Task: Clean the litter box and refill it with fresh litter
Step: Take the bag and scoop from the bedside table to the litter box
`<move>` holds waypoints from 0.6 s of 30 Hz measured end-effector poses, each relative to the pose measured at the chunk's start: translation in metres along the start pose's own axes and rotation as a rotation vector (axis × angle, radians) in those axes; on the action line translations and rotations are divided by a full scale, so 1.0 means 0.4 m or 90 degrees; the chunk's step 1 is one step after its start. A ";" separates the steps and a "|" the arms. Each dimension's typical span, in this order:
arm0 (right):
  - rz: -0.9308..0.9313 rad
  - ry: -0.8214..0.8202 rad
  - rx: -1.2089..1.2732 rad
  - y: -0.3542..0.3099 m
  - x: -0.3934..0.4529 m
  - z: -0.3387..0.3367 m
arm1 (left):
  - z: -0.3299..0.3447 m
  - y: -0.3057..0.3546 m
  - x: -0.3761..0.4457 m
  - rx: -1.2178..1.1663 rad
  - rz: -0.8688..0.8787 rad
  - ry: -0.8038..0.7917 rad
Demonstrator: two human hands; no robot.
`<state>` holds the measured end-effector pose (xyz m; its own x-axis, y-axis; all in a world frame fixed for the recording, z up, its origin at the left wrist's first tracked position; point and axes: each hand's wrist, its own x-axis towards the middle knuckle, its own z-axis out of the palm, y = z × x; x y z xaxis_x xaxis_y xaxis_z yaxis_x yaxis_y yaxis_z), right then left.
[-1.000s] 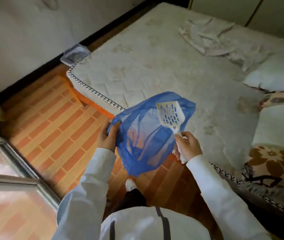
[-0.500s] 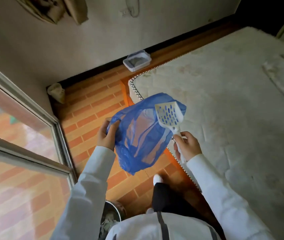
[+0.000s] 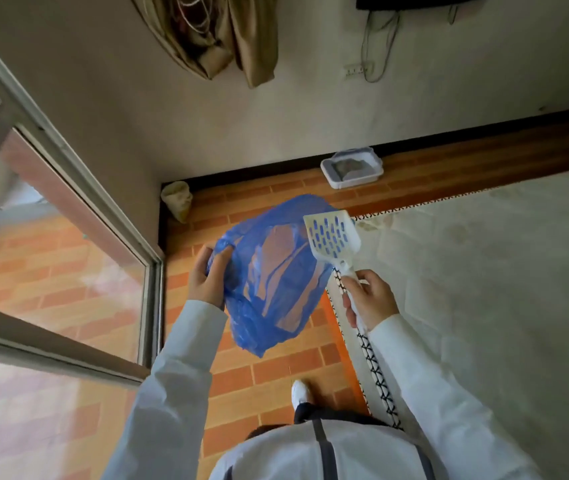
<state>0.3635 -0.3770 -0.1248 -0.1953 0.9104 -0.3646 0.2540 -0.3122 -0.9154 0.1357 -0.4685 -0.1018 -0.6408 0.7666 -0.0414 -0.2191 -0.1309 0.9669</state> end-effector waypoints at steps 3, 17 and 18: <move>-0.011 -0.030 -0.018 -0.075 0.140 0.031 | 0.031 0.006 0.134 -0.005 0.010 0.029; 0.019 -0.073 -0.027 -0.311 0.749 0.244 | 0.135 0.010 0.803 -0.026 -0.012 0.040; 0.020 -0.074 -0.030 -0.330 0.801 0.266 | 0.135 0.010 0.864 -0.025 -0.013 0.030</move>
<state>0.1667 -0.0730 -0.1387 -0.2946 0.8619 -0.4127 0.3053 -0.3243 -0.8953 -0.0469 -0.1701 -0.0985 -0.6696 0.7391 -0.0731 -0.2606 -0.1416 0.9550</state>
